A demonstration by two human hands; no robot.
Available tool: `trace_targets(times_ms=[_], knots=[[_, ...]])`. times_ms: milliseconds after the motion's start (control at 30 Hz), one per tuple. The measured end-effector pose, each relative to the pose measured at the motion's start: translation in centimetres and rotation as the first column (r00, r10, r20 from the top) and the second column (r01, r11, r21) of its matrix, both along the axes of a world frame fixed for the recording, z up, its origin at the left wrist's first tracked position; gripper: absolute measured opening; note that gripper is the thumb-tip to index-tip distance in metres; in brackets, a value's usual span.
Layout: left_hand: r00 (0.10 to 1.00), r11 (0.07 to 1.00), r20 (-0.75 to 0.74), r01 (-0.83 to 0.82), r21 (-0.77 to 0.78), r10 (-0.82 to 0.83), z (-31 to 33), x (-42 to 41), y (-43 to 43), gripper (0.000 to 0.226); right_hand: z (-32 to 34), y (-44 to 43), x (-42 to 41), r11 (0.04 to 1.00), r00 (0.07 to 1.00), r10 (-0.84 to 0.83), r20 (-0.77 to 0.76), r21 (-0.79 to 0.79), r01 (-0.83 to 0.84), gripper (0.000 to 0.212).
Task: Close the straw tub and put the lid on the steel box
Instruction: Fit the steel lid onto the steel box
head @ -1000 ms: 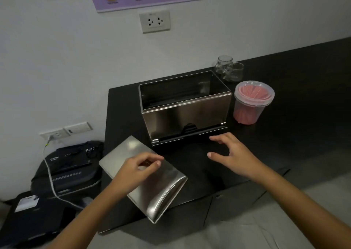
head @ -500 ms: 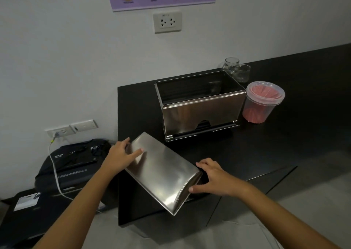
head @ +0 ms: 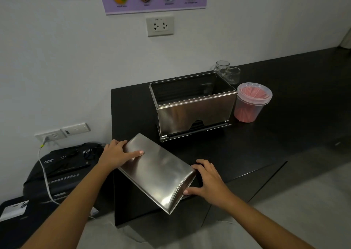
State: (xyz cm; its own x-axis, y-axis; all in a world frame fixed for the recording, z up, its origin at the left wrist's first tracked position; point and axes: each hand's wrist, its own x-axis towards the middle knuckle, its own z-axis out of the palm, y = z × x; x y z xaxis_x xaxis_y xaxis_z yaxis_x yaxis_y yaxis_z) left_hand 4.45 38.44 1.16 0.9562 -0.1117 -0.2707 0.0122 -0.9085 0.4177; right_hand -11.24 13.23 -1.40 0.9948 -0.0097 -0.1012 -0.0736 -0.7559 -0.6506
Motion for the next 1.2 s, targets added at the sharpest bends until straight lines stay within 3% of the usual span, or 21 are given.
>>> trace_targets(times_ms=[267,500,567,667,833,967,1067,1133,1200], knots=[[1.000,0.999,0.012,-0.022,-0.026,0.022,-0.1,-0.1,0.0,0.088,0.4,-0.1,0.0,0.999,0.999,-0.020,0.030,0.042,0.019,0.076],[1.000,1.000,-0.013,-0.009,-0.005,0.009,-0.6,-0.1,0.5,0.089,0.8,0.6,-1.7,0.982,0.997,-0.070,0.017,-0.176,0.072,0.080],[1.000,1.000,-0.020,-0.018,-0.014,0.018,-0.8,-0.3,0.8,0.089,0.7,1.1,-2.4,0.977,0.992,-0.123,0.031,-0.169,0.127,0.075],[0.999,0.999,-0.032,-0.030,-0.036,0.029,-0.9,-0.4,1.0,0.088,0.8,2.1,-3.1,0.960,0.962,-0.264,-0.063,0.074,0.269,0.056],[0.990,0.987,-0.089,-0.115,-0.109,0.106,-0.5,-0.3,1.3,0.084,1.6,3.3,-3.1,0.818,0.878,-0.334,-0.344,0.356,0.451,0.035],[0.974,0.967,-0.165,-0.186,-0.176,0.157,0.0,-0.1,2.0,0.083,2.3,3.9,-3.2,0.696,0.806,-0.255,-0.534,0.477,0.537,0.046],[0.975,0.974,-0.187,-0.153,-0.169,0.120,0.0,0.1,2.3,0.081,2.6,4.8,-3.5,0.532,0.792,-0.178,-0.584,0.620,0.577,0.060],[0.975,0.974,-0.194,-0.144,-0.173,0.109,0.0,0.3,2.4,0.081,3.0,5.5,-3.4,0.443,0.796,-0.126,-0.593,0.684,0.579,0.055],[0.973,0.977,-0.206,-0.136,-0.166,0.101,0.2,0.4,2.6,0.079,3.4,6.0,-3.3,0.431,0.801,-0.118,-0.587,0.697,0.574,0.044]])
